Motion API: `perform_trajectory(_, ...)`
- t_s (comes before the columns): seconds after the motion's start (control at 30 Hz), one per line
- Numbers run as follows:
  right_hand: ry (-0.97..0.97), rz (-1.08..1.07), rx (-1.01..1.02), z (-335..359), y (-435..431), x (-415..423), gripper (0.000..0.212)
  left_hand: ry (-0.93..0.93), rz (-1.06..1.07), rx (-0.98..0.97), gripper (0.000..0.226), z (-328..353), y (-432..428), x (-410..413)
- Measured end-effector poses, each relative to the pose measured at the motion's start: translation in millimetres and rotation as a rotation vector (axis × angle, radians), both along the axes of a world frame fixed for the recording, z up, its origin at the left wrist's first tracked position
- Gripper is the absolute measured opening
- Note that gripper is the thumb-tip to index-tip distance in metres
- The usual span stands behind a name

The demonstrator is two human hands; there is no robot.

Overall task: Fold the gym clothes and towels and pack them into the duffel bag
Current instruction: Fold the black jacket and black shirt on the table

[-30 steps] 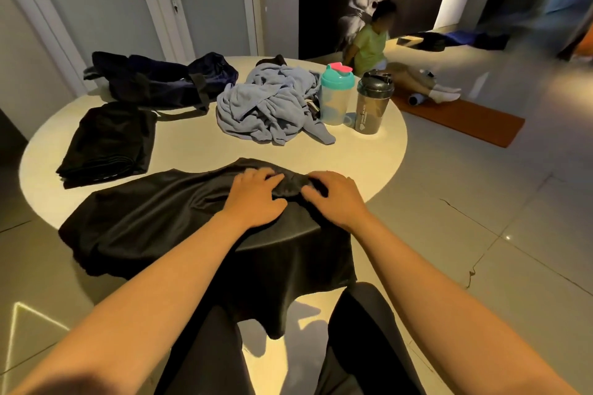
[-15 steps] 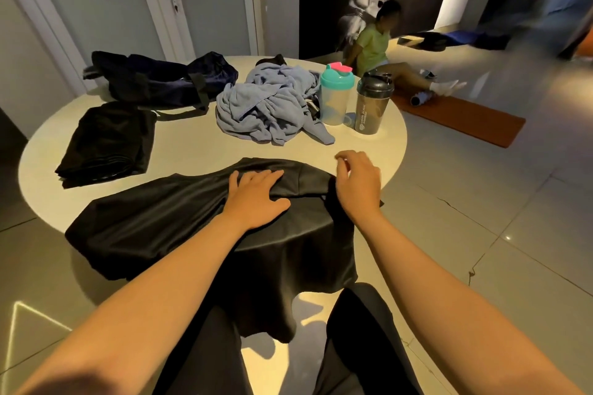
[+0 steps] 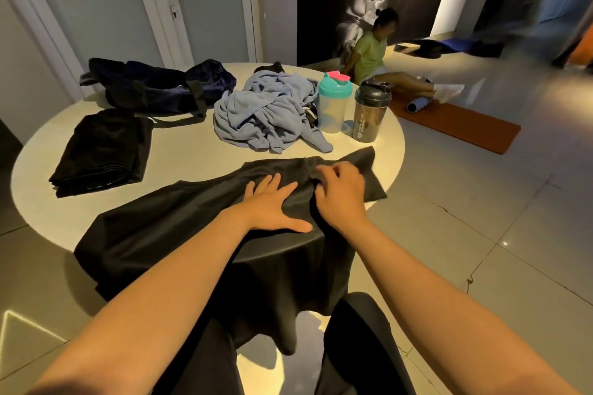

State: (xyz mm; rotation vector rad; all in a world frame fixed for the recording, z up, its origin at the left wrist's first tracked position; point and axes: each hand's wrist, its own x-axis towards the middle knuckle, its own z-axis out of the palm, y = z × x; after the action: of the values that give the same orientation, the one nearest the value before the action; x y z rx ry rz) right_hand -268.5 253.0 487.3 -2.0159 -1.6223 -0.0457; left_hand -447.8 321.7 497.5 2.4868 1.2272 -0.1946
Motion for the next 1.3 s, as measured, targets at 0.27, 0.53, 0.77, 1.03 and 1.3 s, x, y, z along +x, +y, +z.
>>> perform_trajectory(0.27,-0.011,-0.197,-0.325,-0.3,-2.2,-5.9,0.041,-0.403,0.194,0.485,0.053,-14.5,-20.2,-9.7)
perform_trajectory(0.53,0.048,0.258,-0.216,-6.8,12.4,-53.9,0.042,-0.412,0.362,0.111,0.047,-13.1,-15.1,-36.0)
perform_trajectory(0.77,0.039,0.144,-0.256,-1.4,13.6,-79.0,0.039,-0.165,0.574,0.318,0.037,-3.6,-10.6,-85.7)
perform_trajectory(1.03,0.672,0.333,-0.271,16.5,-2.9,-98.0,0.060,-0.960,0.768,-0.103,0.017,13.0,-25.0,-62.0)
perform_trajectory(1.3,0.908,0.463,-0.146,23.1,-29.0,-83.8,0.054,-1.434,0.549,-0.506,0.025,32.4,-47.3,-35.7)
